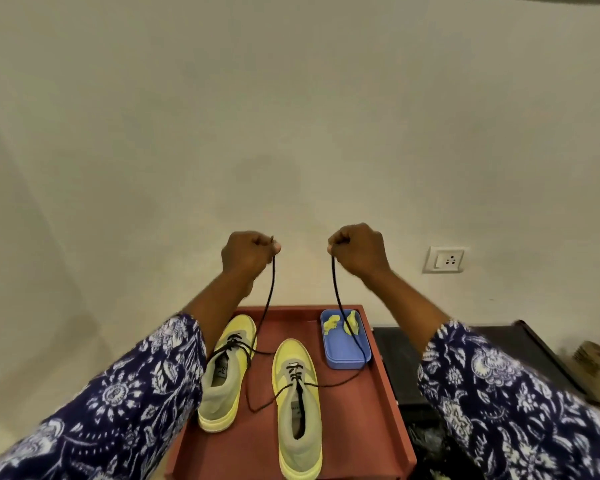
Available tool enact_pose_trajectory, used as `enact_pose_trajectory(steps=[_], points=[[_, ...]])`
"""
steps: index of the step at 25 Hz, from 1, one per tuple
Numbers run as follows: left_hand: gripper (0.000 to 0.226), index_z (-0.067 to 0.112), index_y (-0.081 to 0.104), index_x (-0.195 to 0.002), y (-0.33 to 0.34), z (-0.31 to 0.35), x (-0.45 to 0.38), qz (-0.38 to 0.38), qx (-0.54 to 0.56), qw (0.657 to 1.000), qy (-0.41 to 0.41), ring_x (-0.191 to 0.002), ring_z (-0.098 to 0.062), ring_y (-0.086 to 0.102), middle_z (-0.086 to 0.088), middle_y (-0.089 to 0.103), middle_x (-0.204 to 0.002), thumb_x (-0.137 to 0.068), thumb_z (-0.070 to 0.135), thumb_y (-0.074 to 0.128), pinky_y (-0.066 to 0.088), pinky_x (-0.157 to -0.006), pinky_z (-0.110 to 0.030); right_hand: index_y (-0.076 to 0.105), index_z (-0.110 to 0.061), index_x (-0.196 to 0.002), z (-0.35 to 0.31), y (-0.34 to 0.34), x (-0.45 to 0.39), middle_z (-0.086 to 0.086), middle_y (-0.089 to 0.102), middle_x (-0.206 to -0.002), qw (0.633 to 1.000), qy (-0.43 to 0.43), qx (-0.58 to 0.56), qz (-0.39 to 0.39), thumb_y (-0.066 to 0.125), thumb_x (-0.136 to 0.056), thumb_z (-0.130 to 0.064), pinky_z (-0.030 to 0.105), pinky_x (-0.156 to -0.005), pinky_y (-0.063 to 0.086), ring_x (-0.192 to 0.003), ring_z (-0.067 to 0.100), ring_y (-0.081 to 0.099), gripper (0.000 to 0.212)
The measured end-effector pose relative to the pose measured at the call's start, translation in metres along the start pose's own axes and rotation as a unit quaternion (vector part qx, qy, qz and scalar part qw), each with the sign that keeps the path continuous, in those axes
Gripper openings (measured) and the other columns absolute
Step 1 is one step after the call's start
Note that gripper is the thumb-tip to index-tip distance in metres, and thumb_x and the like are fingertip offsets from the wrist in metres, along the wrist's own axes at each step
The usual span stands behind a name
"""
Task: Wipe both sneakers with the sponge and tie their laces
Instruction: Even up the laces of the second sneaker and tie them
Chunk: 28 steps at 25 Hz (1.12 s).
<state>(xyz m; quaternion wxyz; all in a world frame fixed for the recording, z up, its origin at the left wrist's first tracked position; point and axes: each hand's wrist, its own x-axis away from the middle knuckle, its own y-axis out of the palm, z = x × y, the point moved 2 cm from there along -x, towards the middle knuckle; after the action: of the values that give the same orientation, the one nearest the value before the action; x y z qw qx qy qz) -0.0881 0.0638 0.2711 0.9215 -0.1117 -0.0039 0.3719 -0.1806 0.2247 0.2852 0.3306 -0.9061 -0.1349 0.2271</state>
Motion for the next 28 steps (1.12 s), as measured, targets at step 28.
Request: enact_pose_trajectory(steps=[28], points=[[0.038, 0.002, 0.051, -0.058, 0.083, -0.293, 0.055, 0.001, 0.079, 0.885, -0.458, -0.032, -0.014, 0.036, -0.007, 0.043, -0.045, -0.088, 0.023, 0.062, 0.030, -0.044, -0.020, 0.059, -0.008, -0.068, 0.197, 0.226, 0.133, 0.012, 0.064, -0.072, 0.789, 0.553, -0.247, -0.099, 0.058, -0.086, -0.030, 0.035, -0.060, 0.051, -0.064, 0.028, 0.060, 0.029]])
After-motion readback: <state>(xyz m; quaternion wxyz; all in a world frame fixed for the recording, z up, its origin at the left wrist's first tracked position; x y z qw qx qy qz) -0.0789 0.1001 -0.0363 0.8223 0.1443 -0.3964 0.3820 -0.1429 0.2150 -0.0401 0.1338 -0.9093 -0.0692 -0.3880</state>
